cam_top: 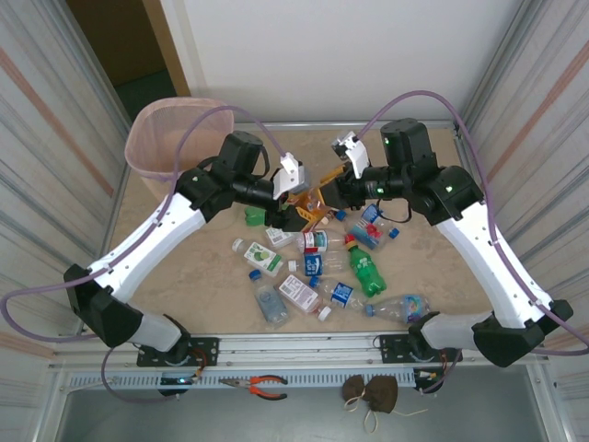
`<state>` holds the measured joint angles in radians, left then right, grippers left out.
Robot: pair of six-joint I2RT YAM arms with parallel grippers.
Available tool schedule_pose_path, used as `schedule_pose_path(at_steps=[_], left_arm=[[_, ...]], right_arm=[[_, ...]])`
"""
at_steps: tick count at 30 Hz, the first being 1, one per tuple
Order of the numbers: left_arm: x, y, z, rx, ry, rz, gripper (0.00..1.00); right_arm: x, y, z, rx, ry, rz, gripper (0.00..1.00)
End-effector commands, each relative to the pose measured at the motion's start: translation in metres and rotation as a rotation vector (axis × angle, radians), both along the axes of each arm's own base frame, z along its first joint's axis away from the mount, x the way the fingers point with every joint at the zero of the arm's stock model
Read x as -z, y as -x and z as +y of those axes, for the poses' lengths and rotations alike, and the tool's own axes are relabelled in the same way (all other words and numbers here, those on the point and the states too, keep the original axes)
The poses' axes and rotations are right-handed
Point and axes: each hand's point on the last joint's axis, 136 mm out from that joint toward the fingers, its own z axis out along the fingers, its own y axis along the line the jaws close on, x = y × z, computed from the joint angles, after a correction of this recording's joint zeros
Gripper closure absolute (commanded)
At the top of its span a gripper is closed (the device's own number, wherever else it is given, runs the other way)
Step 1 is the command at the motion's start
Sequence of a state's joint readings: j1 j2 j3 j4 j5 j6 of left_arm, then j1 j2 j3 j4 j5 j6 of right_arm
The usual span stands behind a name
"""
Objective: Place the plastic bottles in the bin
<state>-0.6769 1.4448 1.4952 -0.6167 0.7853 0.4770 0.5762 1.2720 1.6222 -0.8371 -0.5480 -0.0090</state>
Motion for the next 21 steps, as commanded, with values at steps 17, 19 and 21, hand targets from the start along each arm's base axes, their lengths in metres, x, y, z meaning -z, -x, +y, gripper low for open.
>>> schedule_pose_path(at_steps=[17,19,21], left_arm=[[0.0123,0.0171,0.0014,0.075,-0.029,-0.004,0.39],[0.012,0.0179,0.0016,0.077,-0.027,-0.004,0.41],[0.0114,0.0182,0.0017,0.078,-0.026,-0.005,0.43]], right_arm=[[-0.031,0.0135,-0.0057,-0.007,-0.052,-0.066,0.78],[-0.0307,0.0127,-0.0064,-0.001,-0.05,-0.066,0.78],[-0.0302,0.0114,-0.0062,0.003,-0.048,-0.066,0.77]])
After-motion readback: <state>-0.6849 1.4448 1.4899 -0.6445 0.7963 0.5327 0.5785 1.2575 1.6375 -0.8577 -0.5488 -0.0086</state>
